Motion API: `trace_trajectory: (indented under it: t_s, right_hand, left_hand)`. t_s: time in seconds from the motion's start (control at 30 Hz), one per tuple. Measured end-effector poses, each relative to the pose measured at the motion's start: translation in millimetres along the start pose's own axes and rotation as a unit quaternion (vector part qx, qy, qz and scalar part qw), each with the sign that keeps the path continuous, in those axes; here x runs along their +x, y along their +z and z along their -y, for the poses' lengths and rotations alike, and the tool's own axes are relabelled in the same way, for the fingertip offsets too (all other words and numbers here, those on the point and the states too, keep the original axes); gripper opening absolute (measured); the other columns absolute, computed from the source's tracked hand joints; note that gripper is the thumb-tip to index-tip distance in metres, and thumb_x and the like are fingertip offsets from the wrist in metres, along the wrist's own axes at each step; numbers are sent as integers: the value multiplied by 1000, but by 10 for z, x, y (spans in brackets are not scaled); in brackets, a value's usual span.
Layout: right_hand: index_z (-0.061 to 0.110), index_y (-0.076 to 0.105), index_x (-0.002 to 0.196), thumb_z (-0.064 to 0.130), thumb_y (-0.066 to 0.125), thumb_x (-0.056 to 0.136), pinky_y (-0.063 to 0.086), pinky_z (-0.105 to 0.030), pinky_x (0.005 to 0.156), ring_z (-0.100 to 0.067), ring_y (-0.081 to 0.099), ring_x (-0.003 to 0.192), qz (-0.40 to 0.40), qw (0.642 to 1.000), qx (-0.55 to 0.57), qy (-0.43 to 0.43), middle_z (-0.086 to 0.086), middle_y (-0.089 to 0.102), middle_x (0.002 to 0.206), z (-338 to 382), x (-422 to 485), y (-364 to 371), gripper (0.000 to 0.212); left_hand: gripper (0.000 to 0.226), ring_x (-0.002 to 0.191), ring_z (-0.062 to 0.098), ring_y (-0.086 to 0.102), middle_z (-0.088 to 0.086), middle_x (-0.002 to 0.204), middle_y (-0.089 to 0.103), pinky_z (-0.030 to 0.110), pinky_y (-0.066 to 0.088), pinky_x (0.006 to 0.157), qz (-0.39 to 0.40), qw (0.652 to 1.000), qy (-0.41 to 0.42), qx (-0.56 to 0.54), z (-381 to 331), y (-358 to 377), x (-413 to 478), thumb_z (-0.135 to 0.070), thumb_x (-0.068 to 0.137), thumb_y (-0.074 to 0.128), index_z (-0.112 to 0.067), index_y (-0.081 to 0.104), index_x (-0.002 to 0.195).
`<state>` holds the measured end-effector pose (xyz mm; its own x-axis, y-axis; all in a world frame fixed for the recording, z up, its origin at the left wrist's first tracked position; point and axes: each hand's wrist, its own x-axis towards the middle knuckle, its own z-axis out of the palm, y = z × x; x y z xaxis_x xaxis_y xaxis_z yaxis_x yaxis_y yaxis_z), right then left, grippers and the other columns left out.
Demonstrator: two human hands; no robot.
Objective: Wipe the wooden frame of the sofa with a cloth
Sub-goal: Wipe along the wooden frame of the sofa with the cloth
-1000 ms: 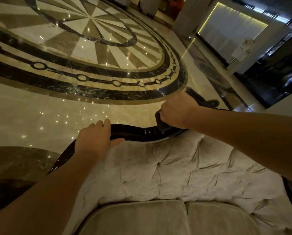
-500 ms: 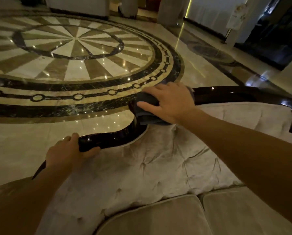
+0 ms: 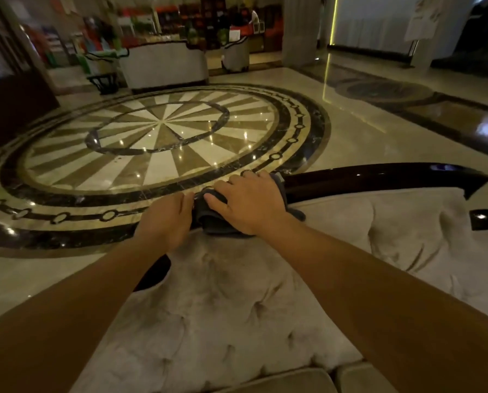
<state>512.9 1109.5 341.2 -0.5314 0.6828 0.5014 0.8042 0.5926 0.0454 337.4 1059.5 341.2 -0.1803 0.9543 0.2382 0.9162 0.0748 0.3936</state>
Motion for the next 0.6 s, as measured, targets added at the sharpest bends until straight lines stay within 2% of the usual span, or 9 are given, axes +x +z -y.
trace_trajectory:
  t_s: [0.07, 0.2, 0.33, 0.5, 0.6]
  right_hand:
    - [28, 65, 106, 63, 20, 96, 41, -49, 83, -33, 62, 97, -6, 1000, 4, 2, -4, 71, 99, -259, -86, -47, 57]
    - [28, 64, 109, 61, 22, 96, 43, -49, 83, -34, 62, 97, -2, 1000, 25, 5, -5, 71, 101, -617, -175, -122, 55]
    - [28, 64, 101, 58, 23, 98, 43, -47, 79, -31, 63, 87, -17, 1000, 15, 21, -3, 71, 92, -1042, -320, -191, 52]
    - [30, 59, 100, 57, 18, 98, 42, -47, 80, -31, 62, 87, 5, 997, 5, 80, -2, 69, 93, -1906, -671, -347, 49]
    - [27, 53, 96, 53, 17, 98, 41, -48, 80, -33, 59, 85, 28, 993, -13, 118, -5, 66, 92, -2318, -863, -417, 44]
  left_hand:
    - [47, 79, 23, 56, 7, 87, 62, 38, 45, 78, -6, 1000, -21, 13, -257, 91, 24, -42, 101, 24, -15, 62, 99]
    - [47, 87, 32, 63, 12, 95, 68, 47, 50, 83, 14, 998, 22, 60, -762, 229, 122, -41, 99, 23, -15, 62, 101]
    - [44, 86, 30, 61, 5, 88, 64, 49, 48, 86, 22, 995, 33, 94, -1107, 330, 181, -47, 98, 21, -23, 58, 91]
    - [48, 82, 29, 60, 6, 86, 64, 50, 46, 87, 15, 987, 107, 119, -1601, 566, 186, -51, 96, 17, -22, 55, 93]
    - [45, 91, 32, 60, 9, 92, 65, 54, 42, 94, 3, 983, 106, 146, -1895, 685, 198, -44, 97, 18, -21, 57, 98]
